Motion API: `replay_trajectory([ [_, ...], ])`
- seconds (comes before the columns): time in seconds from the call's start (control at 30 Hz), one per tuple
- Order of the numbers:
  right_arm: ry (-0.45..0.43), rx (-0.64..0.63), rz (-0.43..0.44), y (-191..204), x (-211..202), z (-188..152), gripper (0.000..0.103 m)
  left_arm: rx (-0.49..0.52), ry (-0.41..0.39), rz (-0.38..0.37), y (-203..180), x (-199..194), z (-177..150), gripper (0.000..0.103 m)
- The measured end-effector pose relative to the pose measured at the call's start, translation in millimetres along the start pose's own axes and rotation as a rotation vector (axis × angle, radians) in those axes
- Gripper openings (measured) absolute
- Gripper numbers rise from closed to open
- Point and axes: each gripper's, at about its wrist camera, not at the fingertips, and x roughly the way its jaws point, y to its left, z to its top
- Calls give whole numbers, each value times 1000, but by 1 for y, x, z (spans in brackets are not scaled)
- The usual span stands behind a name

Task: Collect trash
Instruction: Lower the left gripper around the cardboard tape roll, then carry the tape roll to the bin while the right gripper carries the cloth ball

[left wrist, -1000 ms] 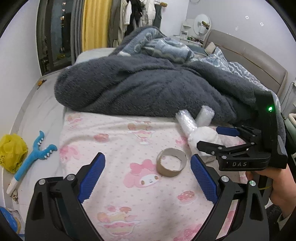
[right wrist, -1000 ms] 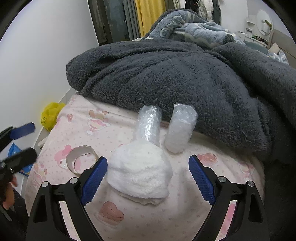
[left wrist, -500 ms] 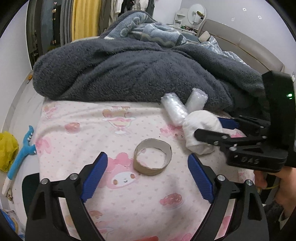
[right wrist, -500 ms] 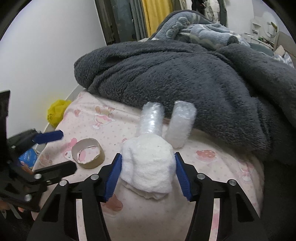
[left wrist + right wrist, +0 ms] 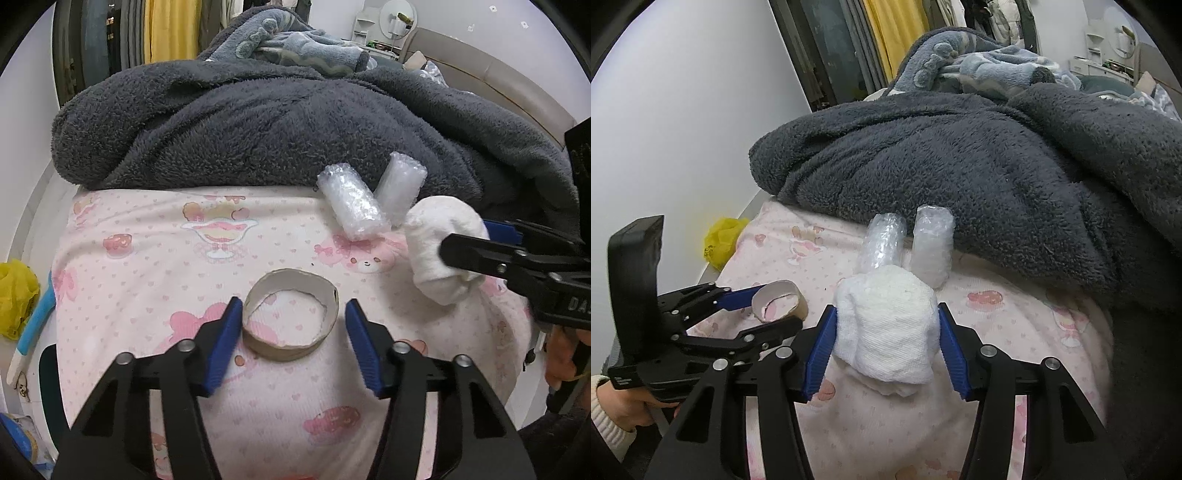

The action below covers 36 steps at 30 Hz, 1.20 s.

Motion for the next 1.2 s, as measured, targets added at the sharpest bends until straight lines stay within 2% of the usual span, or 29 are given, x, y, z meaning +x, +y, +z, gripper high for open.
replay_trajectory([
  [0.17,-6,7,15,-2,-5,0,54,-15,-12,-1,-1,2,4,52],
  [0.5,-32,12,71,8,-9,7,54,-57,-74,15,9,-18,1,52],
  [0.97,-50,5,125,21,-9,19,54,-134,-89,84,38,-32,-3,52],
  [1.2,-37,-15,155,42,0,27,54,-187,-103,124,63,-49,-9,52],
])
